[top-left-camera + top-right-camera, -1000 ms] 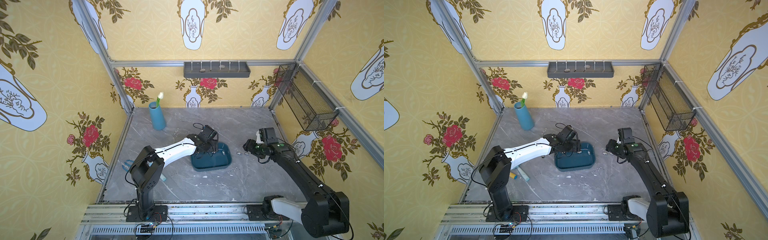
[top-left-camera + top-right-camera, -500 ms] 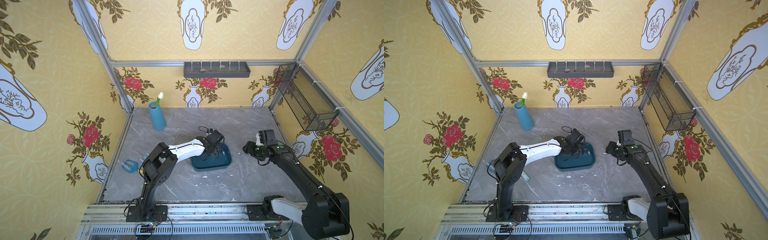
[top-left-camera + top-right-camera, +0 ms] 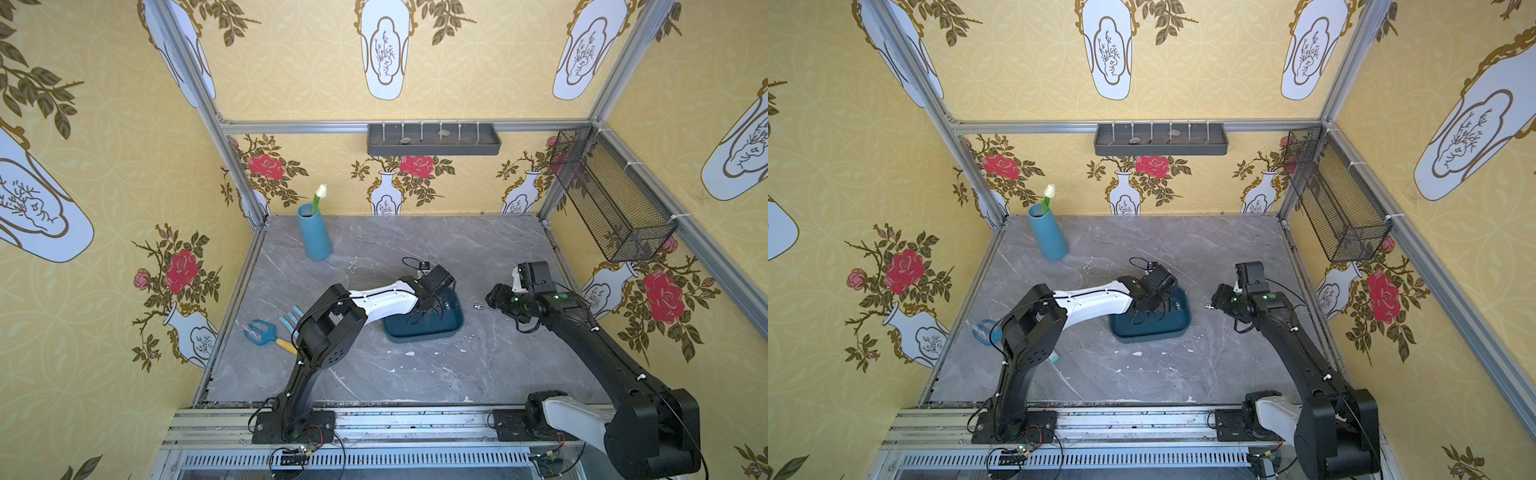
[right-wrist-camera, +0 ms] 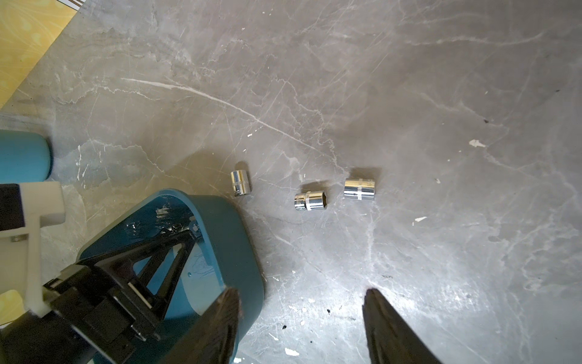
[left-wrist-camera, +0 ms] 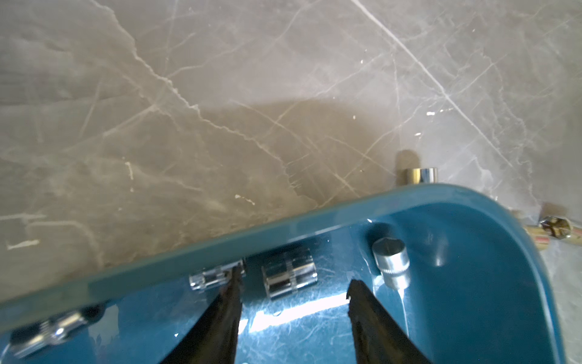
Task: Take out the socket from the storage box
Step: Pick up the socket head from the storage box.
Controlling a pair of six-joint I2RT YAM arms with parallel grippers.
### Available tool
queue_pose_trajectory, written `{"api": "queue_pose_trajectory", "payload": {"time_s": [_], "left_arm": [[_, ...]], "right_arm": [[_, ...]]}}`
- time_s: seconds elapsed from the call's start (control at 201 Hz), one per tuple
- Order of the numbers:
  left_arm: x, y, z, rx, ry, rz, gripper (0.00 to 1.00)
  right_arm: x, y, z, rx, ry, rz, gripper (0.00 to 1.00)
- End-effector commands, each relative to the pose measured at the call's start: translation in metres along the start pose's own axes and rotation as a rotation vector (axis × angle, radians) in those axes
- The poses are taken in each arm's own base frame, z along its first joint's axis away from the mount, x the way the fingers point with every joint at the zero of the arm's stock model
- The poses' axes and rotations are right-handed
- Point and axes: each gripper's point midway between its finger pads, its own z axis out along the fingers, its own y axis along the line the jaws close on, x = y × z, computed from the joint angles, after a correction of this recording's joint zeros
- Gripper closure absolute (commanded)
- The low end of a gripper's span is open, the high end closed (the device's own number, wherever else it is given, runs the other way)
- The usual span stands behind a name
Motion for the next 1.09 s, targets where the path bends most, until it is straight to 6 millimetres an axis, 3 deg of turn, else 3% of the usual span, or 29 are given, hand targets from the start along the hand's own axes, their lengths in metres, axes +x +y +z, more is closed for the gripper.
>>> {"api": "queue_pose_trajectory", "payload": {"time_s": [0.0,0.667,1.085], "left_arm": [[0.005,0.006,0.007,-0.036,0.015,-0.013,0.43],[0.01,0.007,0.023,-0.092,0.03,0.009,0.51],[0.007,0.01,0.02,-0.102,0.015,0.026,0.67]], "right_arm": [[-0.004,0.001,-0.001,-0.003,-0.023,-0.006,0.33],[-0.003,-0.002,-0.003,0.009,-0.027,-0.018,0.32],[-0.003,-0.004,-0.004,0.018,-0.027,-0.022,0.32]]}}
